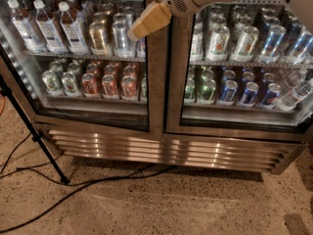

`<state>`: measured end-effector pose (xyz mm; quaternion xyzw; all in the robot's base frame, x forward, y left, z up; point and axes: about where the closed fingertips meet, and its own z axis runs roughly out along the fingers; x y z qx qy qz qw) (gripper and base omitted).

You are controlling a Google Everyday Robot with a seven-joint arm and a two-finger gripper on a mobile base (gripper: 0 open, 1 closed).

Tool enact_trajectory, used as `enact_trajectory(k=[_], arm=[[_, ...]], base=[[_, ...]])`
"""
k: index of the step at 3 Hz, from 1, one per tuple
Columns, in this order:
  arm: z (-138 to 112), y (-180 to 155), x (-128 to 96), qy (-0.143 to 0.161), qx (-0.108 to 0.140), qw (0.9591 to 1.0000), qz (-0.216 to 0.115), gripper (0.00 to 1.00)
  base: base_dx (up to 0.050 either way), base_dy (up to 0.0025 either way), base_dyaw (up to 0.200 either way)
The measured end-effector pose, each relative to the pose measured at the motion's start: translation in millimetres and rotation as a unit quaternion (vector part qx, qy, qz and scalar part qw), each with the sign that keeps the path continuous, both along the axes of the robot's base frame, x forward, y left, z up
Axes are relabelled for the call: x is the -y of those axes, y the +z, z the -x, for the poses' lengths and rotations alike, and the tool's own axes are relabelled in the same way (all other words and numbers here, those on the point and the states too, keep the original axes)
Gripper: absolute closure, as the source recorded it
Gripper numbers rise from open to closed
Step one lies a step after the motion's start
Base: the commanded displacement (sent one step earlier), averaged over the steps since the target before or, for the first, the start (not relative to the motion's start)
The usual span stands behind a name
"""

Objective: Open left fridge door

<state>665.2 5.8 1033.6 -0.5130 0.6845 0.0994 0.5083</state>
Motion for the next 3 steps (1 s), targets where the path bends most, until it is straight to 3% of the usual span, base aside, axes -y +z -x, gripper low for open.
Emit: enact_trajectory(k=[3], arm=[[-0.7,-0.8,-1.1,-0.006,0.002,1.0,0.004,0.0]], base=[[0.0,0.0,0.0]])
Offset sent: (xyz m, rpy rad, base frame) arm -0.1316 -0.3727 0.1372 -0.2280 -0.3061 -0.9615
